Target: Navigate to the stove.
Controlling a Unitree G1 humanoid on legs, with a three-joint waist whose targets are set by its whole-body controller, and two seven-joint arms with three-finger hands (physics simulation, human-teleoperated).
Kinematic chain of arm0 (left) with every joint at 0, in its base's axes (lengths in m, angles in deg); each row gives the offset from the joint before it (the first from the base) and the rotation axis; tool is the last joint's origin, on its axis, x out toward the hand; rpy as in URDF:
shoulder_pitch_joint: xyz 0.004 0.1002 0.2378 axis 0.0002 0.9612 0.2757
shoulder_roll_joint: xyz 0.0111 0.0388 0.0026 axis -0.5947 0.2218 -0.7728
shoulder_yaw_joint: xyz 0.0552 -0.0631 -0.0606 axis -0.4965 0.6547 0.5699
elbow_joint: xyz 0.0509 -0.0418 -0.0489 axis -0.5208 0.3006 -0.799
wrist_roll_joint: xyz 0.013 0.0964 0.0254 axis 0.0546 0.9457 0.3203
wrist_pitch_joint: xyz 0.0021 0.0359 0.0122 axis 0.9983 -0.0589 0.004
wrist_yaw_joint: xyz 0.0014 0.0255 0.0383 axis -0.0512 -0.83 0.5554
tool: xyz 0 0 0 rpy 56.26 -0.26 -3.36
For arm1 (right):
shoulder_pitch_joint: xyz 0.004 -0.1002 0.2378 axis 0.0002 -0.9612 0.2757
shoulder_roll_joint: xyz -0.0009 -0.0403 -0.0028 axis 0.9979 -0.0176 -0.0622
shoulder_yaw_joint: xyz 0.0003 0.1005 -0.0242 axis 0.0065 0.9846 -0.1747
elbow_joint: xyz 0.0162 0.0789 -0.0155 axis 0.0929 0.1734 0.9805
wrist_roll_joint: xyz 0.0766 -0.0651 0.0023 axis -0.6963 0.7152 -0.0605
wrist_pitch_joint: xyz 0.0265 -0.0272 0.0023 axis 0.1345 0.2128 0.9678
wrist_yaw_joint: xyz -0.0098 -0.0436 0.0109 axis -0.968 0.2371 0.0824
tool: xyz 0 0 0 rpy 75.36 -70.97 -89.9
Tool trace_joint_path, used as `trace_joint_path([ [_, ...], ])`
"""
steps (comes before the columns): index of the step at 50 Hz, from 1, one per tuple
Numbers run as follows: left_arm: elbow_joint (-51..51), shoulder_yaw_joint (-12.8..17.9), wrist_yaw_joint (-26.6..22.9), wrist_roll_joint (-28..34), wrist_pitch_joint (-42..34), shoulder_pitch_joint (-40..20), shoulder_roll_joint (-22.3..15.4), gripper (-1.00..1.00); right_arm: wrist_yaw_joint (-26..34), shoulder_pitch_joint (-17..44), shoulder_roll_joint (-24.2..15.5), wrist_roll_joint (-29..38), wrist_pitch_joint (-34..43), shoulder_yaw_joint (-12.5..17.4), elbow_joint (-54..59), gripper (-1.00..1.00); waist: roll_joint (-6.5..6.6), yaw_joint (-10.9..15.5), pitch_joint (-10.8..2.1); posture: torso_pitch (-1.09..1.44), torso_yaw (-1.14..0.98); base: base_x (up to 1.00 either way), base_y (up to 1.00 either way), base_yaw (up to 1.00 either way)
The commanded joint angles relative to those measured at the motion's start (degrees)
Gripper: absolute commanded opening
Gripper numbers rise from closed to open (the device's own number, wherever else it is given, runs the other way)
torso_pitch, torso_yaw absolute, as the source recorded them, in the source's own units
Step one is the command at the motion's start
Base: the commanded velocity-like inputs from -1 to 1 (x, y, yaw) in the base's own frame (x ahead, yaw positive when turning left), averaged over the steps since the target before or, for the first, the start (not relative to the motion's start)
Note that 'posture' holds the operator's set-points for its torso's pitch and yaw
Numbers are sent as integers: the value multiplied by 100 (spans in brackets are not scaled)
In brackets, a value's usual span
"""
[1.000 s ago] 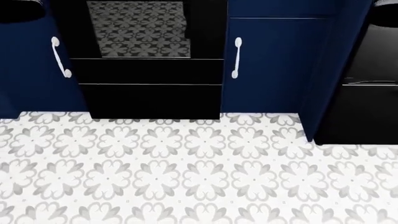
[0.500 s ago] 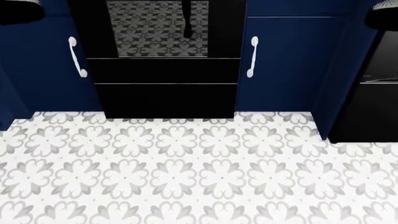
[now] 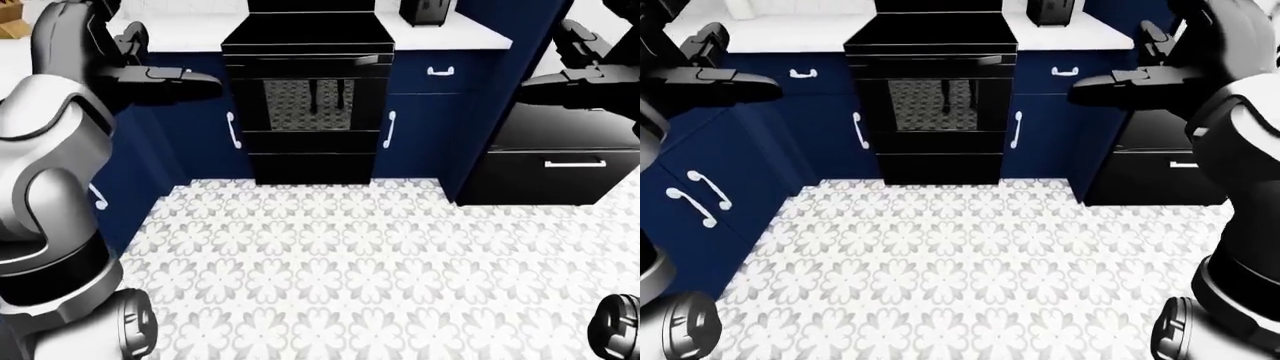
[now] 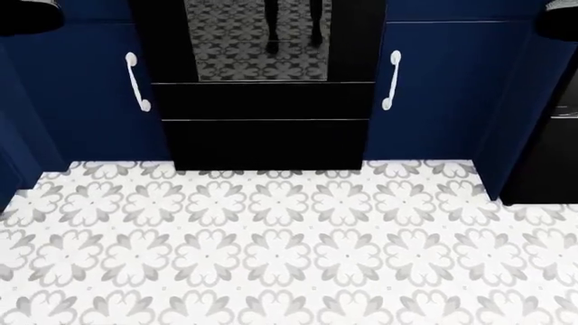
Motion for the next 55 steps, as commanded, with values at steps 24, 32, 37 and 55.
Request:
trace_joint_path([
  [24,-146,-29,-54,36,221,-187,-16,100,-17,148,-121,78,-221,207,-76,100,71,-101,-203,0,0,0,26,0],
  [32,-148,-28,-60,51,228,-177,-3,100,32,41,-181,340,-339,43,2,100,-238,-44,64,0,0,0,6,0],
  [37,-186,-26,-49,44,189,-182,1,100,63,101,-76,259,-166,205,-38,100,-609,79,38,0,0,0,0,0],
  [55,-168,-35,-50,65,205,-175,26,100,-35,112,-44,51,-281,207,-83,100,-346,-47,-47,0,0,0,0,-16],
])
